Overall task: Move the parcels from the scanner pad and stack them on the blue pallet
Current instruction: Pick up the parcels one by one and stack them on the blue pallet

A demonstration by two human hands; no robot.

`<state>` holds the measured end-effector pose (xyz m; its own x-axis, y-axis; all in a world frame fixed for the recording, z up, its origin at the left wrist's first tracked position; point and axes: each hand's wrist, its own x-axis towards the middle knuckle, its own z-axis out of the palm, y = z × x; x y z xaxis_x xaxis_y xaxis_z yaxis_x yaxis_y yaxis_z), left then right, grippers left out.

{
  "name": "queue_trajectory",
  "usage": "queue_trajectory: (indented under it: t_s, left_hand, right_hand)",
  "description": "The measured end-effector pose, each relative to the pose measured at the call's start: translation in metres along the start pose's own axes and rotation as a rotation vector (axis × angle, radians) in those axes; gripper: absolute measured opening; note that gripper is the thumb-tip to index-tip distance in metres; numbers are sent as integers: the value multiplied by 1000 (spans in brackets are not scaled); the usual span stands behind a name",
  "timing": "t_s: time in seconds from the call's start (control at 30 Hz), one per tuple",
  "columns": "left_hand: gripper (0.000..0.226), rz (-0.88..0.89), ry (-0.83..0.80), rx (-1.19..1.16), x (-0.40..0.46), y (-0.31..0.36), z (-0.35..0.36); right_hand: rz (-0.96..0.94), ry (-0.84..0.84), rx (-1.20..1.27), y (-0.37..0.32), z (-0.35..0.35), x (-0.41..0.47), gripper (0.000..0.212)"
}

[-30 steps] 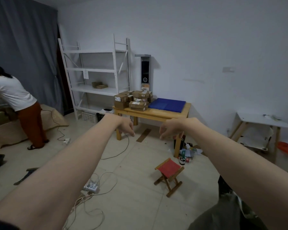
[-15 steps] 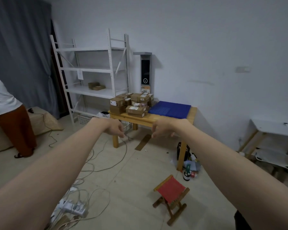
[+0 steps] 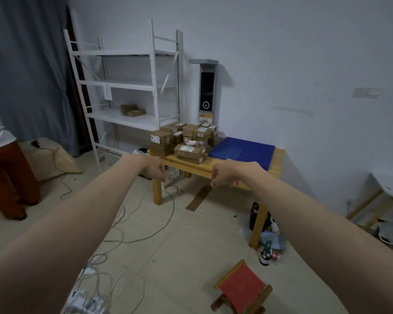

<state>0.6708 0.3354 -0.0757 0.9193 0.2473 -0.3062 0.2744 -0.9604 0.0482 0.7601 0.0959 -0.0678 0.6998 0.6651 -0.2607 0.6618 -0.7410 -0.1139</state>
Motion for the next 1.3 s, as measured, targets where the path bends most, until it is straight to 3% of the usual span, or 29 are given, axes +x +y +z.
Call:
queue_trajectory:
  t_s: [0.13,0.3,0.5,0.73,0.87,1.2,1.3]
  left_hand:
    - [13,27,-1,67,88,-32,-24]
    - [30,47,38,100,182,-73,-89]
    - [32,102,56,95,277,-100,-152]
    - [12,170,43,74,395,-125,-179]
    - [26,139,7,85,465,-143,-191]
    - [40,96,31,144,672,-174,-247]
    - [41,114,51,69,722,-182,-267]
  right_hand:
    - [50,2,-30,16,-22,82,37]
    - [102,44,-38,38,-76,173,45]
    - [165,94,-18,64,-121,258,46]
    - [191,68,-4,83,-156,370,51]
    - [168,49,-11,94,-165,446,50]
    - [120,38,42,156,-215,664,38]
    - [115,55,27,170,-234,726,40]
